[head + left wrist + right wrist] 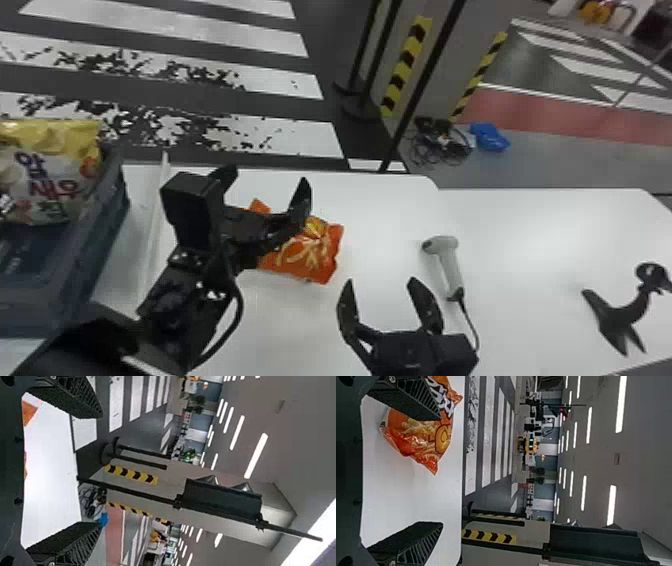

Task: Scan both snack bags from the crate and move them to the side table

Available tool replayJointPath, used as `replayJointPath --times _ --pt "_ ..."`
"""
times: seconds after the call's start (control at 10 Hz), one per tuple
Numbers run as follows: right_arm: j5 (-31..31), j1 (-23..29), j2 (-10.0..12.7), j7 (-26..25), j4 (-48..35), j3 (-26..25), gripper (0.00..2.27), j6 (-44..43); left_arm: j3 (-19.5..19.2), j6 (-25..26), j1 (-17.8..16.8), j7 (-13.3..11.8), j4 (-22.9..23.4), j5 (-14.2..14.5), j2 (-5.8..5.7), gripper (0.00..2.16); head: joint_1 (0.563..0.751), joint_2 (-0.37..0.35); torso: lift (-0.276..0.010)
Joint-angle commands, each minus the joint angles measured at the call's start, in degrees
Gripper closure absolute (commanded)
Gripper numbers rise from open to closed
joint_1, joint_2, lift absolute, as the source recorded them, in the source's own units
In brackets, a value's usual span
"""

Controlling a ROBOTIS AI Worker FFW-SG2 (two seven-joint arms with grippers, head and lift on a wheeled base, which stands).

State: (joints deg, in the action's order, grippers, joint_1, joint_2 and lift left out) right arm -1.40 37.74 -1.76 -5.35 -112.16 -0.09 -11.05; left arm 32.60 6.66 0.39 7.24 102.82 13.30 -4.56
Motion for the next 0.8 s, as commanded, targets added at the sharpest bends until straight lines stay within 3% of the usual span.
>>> replayJointPath --times 0.0,0.2,0.3,0.5,0.7 --pt "0.0 -0.5 0.0 0.1 0.1 0.4 0.05 0.1 -2.9 -0.2 3.8 0.3 6.9 -5.0 -4.14 0.03 0.695 -0.350 -0.099" --pt "0.0 -1.8 0.0 0.2 0.1 1.1 0.05 1.2 -6.2 -2.0 8.0 2.0 12.0 -10.0 -9.32 0.02 0.695 -0.314 -0.099" --pt "0.0 -2.9 0.0 0.3 0.2 1.4 0.05 2.4 -8.6 -3.0 9.9 2.3 13.3 -10.0 -10.99 0.02 0.695 -0.275 -0.099" --pt "0.1 -5.2 0.0 0.4 0.0 2.0 0.05 5.2 -12.3 -6.5 14.5 2.8 14.3 -9.8 -13.28 0.02 0.695 -0.198 -0.099" --pt "1.8 -8.3 -0.2 1.4 -0.5 2.4 0.05 12.1 -16.2 -9.0 19.1 2.9 15.0 -9.1 -14.42 0.02 0.695 -0.150 -0.099"
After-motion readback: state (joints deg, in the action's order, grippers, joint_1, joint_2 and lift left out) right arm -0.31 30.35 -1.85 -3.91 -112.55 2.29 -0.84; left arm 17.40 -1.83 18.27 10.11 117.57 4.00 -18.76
